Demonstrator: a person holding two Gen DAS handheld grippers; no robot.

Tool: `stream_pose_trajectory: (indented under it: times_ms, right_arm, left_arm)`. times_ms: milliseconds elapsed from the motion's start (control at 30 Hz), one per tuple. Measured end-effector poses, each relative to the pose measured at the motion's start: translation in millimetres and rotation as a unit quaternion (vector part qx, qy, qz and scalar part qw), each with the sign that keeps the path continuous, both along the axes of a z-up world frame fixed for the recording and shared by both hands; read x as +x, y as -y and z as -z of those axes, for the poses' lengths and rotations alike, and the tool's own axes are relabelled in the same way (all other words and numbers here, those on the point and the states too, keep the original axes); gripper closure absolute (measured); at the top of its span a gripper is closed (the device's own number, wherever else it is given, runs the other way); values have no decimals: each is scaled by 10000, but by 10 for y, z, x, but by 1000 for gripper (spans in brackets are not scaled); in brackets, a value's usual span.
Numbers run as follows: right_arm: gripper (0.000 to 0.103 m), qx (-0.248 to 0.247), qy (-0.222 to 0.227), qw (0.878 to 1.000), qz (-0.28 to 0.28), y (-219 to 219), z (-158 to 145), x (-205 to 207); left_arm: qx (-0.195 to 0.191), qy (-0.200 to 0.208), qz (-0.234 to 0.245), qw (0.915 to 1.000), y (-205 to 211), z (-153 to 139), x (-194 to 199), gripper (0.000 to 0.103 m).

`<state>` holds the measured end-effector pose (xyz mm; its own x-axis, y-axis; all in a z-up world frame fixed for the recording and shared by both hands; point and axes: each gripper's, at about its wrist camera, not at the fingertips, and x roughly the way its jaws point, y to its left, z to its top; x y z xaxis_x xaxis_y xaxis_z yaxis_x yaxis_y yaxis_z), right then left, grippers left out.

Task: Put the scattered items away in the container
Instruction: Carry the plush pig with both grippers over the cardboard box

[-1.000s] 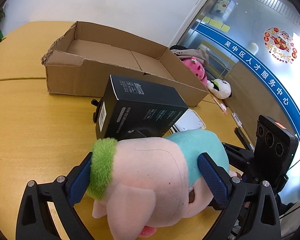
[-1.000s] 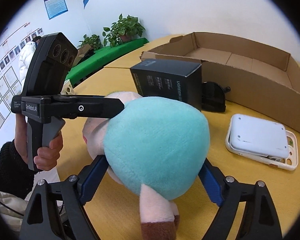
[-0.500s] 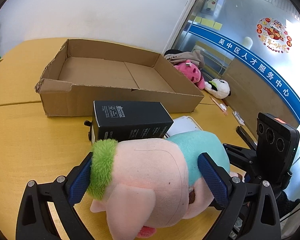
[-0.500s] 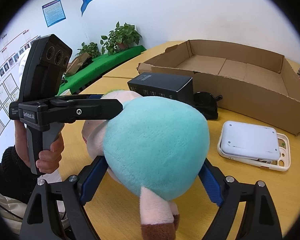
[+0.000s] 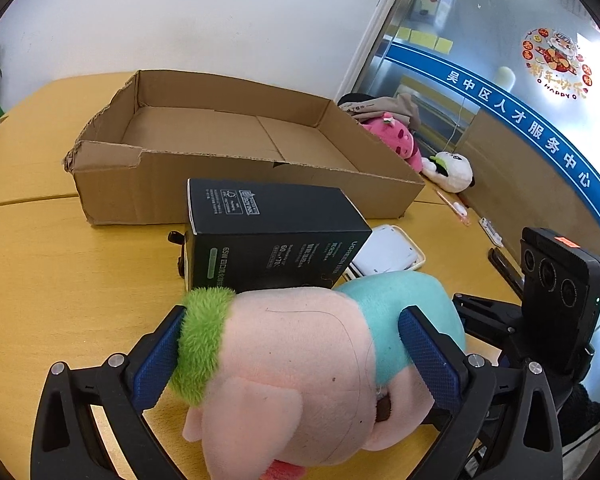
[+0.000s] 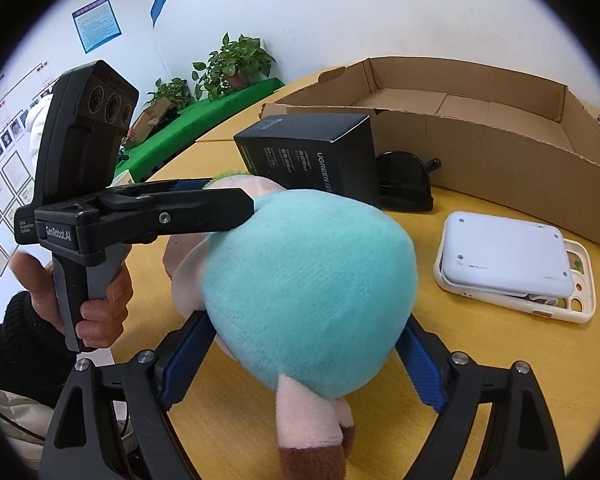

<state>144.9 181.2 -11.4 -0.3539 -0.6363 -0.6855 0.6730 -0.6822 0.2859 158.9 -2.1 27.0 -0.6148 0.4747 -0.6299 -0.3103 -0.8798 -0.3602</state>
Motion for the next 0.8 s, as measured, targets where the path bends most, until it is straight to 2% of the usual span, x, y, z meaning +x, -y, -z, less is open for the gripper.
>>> stream_pose_trajectory:
  times_ms: [133, 200, 433, 567, 800]
  right_arm:
    - [16, -20, 3, 10000, -3, -4, -7, -2]
    - [16, -4, -34, 10000, -19, 8, -29, 6]
    - [16, -208, -237, 9994, -153, 24, -294, 9]
    - [16, -266, -462, 9984, -179, 53, -477, -7]
    - [16, -278, -642, 9974, -190, 103, -560, -71]
  left_arm:
    - [96, 29, -10, 9999, 23, 8, -10, 0]
    - [69, -15, 4, 10000, 17, -27, 13, 3]
    - [-124, -527, -145, 9984, 16, -425, 130, 4]
    - [-95, -701, -209, 9973, 57, -586, 108, 4]
    - [-58, -895, -290, 9956, 103, -620, 45, 4]
